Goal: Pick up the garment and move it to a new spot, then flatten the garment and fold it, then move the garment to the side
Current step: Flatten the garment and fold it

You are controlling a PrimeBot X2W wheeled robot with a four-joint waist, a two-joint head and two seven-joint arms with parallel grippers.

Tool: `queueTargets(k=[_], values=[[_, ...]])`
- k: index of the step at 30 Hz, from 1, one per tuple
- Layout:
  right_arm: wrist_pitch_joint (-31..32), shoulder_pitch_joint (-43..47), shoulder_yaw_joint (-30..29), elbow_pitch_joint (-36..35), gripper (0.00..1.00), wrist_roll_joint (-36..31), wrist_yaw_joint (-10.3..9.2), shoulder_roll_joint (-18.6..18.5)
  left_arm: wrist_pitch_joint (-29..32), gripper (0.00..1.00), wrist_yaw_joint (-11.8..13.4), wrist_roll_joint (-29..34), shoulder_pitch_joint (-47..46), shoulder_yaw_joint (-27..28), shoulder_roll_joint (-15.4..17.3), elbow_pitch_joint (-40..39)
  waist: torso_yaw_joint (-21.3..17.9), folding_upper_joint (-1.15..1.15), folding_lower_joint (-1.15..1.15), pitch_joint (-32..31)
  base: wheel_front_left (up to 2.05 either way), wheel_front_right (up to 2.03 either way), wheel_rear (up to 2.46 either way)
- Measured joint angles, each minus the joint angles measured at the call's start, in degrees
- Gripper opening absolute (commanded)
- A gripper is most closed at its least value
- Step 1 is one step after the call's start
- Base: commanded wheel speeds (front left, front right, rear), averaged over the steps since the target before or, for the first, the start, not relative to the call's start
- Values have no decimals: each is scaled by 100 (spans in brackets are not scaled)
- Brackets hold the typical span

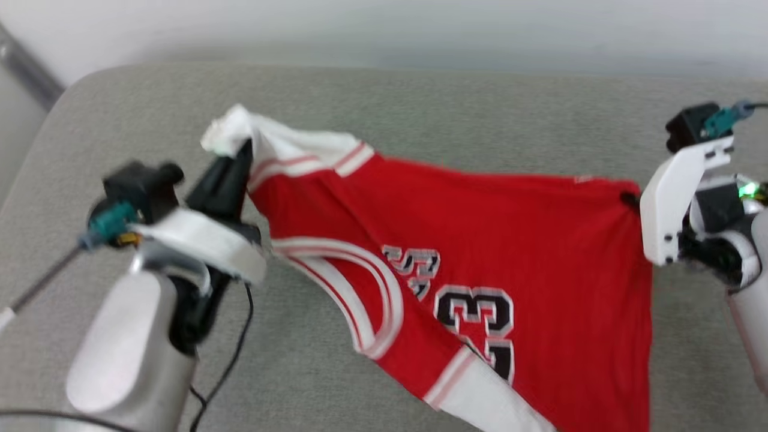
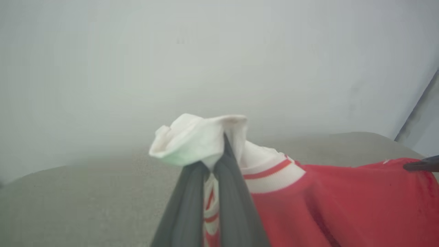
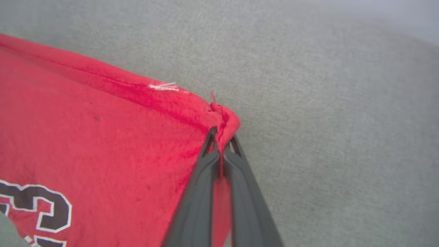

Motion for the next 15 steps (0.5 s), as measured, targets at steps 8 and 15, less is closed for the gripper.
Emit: queueTargets(k=[8, 15], values=[[-916, -1395, -300, 569, 0, -366, 0, 280, 482, 0, -7, 11, -1883, 101, 212, 645, -515, 0, 0, -84, 0, 0, 0], [-1631, -2799, -635, 890, 0, -659, 0, 435, 401, 0, -14, 108, -3661, 121, 337, 1336, -691, 0, 0, 331, 0, 0, 0]])
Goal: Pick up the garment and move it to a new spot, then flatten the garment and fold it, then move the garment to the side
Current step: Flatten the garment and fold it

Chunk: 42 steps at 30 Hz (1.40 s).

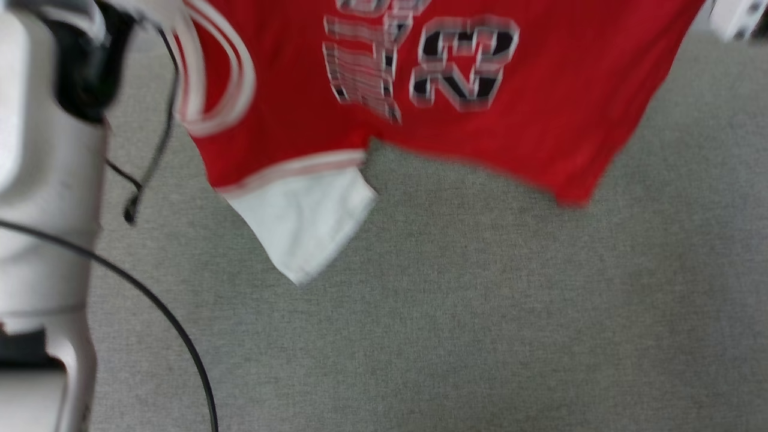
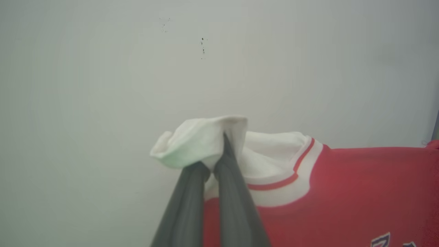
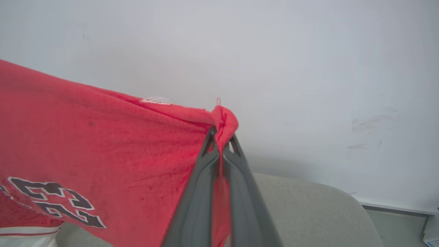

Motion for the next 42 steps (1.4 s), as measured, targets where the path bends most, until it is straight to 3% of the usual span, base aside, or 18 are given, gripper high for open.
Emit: queueTargets(k=[12, 24, 28, 34, 42], values=[[-564, -2022, -571, 177, 0, -519, 1, 48, -286, 0, -11, 133, -2591, -146, 220, 882, -39, 0, 0, 1174, 0, 0, 0], [-1025, -2379, -392, 767, 0, -637, 1, 392, -832, 0, -12, -276, -2954, -281, 308, 1963, -39, 0, 1, 2268, 0, 0, 0], [-1239, -2232, -145, 1124, 0, -589, 1, 494, -1033, 0, -11, -558, -2581, -405, 283, 2356, -37, 0, 1, 2327, 0, 0, 0], [-1591, -1448, 369, 1568, 0, -330, 1, 602, -1221, 0, -11, -1047, -1560, -605, 288, 2718, -45, 0, 0, 1930, 0, 0, 0], [-1986, 124, 980, 1726, 0, 389, 1, 524, -1284, 0, -11, -1474, 472, -781, 281, 2308, -65, 0, 0, 1086, 0, 0, 0]])
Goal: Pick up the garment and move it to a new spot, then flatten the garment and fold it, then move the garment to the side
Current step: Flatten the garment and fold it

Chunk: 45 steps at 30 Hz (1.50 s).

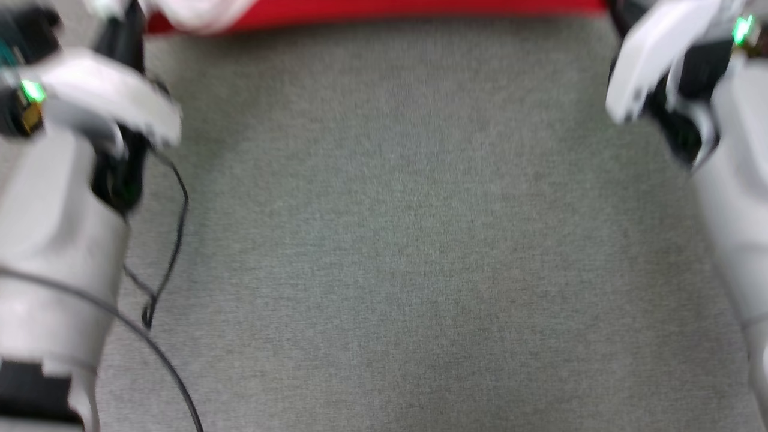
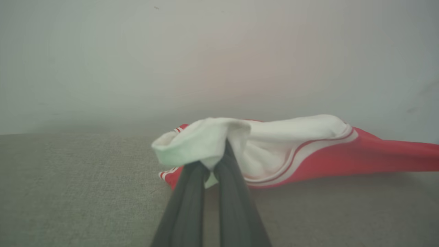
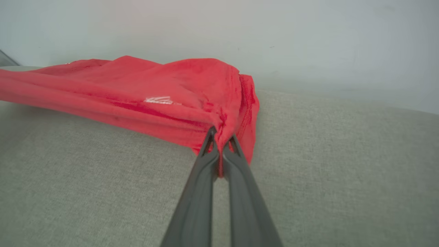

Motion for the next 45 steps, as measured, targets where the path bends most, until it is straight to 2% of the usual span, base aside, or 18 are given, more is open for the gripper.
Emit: queueTargets(k=[5, 10, 15, 22, 28, 32, 36, 40, 45], values=[[-209, 1094, 235, -233, 0, 404, 1, -293, -9, 0, 11, 60, 1381, 282, -118, -617, 51, 0, 0, -562, 0, 0, 0], [-270, 2129, 354, -549, 0, 725, 3, -399, -9, 0, 154, 226, 2804, 588, -159, -1327, 67, 0, -1, -1126, 0, 0, 0], [-343, 3106, 370, -945, 0, 778, 3, -524, 15, 0, 348, 223, 4165, 573, -159, -1885, 20, 0, -2, -1653, 0, 0, 0], [-229, 4685, -121, -1853, 0, 768, 4, -601, 432, 0, 872, 37, 5669, 626, -33, -3154, 1, 0, -2, -2251, 0, 0, 0], [421, 6165, -798, -2987, 0, 472, 3, -416, 957, 0, 1361, -103, 6681, 660, 100, -4302, 108, 0, -3, -2558, 0, 0, 0], [859, 6761, -1302, -3810, 0, 246, 2, -204, 1229, 0, 1564, -157, 6927, 665, 168, -4902, 170, 0, -2, -2566, 0, 0, 0], [1211, 6856, -1502, -4312, 0, -5, 2, 0, 1322, 0, 1606, -97, 6819, 632, 234, -5141, 168, 0, -2, -2469, 0, 0, 0], [1460, 6544, -1556, -4536, 0, -225, 0, 74, 1346, 0, 1496, -4, 6268, 538, 232, -5076, 171, 0, -1, -2271, 0, 0, 0], [1507, 5868, -1469, -4472, 0, -336, 0, 68, 1265, 0, 1296, 32, 5614, 454, 163, -4640, 166, 0, 0, -1886, 0, 0, 0]])
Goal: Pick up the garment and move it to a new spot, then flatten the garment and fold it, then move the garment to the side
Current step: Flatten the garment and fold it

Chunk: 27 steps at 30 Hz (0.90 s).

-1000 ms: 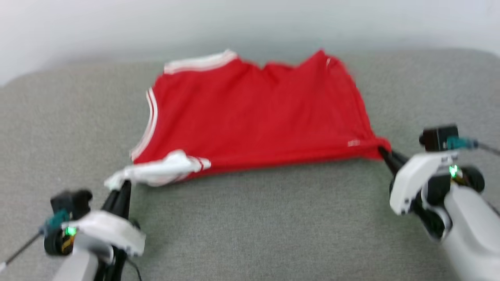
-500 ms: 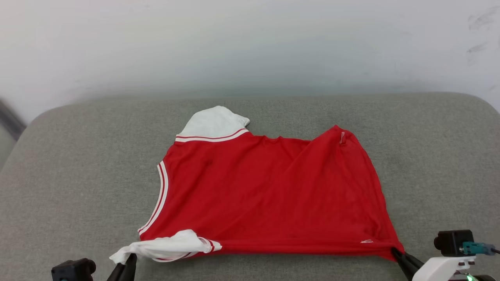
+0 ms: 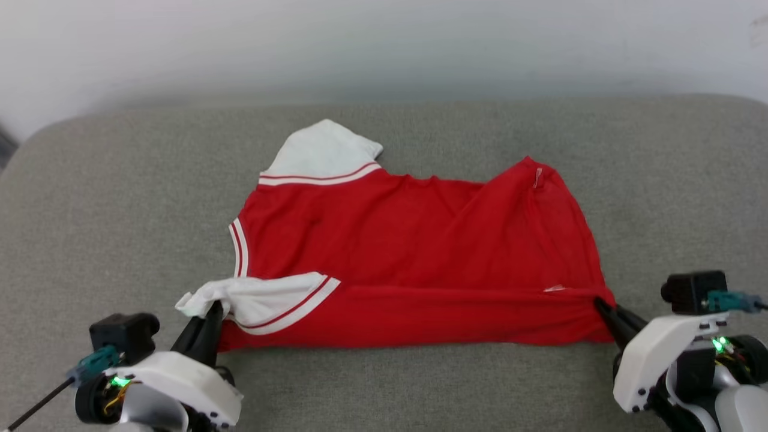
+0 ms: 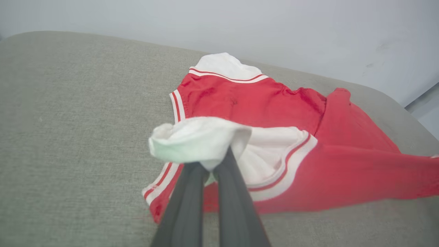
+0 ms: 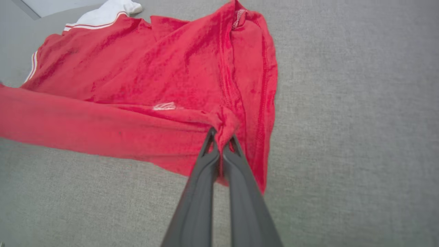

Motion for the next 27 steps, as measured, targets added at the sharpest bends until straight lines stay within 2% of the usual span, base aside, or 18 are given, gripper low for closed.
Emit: queueTargets(k=[6, 12, 13, 14, 15, 16, 22, 27], values=[[103, -499, 76, 408, 0, -57, 0, -5, -33, 0, -260, 9, -577, -176, -151, 680, 43, 0, 1, 502, 0, 0, 0], [27, -706, 183, 922, 0, -54, 0, 44, 52, 0, -625, -75, -942, -427, -308, 1452, 103, 0, 1, 866, 0, 0, 0], [-34, -731, 192, 980, 7, -54, 0, 47, 67, 26, -659, -100, -976, -454, -325, 1562, 120, 0, 1, 882, 0, 0, 0], [-85, -759, 197, 1047, 32, -54, 0, 48, 74, 46, -700, -101, -1003, -472, -344, 1647, 130, 0, 1, 886, 0, 0, 0], [-145, -782, 199, 1117, 67, -55, 0, 59, 97, 90, -710, -119, -1034, -478, -350, 1745, 132, 0, 1, 876, 0, 0, 0], [-234, -789, 214, 1170, 100, -90, 0, 62, 115, 100, -746, -133, -1072, -497, -349, 1812, 131, 0, 1, 857, 0, 0, 0], [-1126, -749, 293, 1210, 100, -108, 0, 231, 265, 100, -748, -201, -1112, -490, -293, 1978, 94, 0, 0, 609, 0, 0, 0], [-1996, -598, 287, 985, 100, -245, -1, 356, 487, 100, -604, -265, -1002, -361, -31, 1735, 23, 0, 0, 315, 0, 0, 0]])
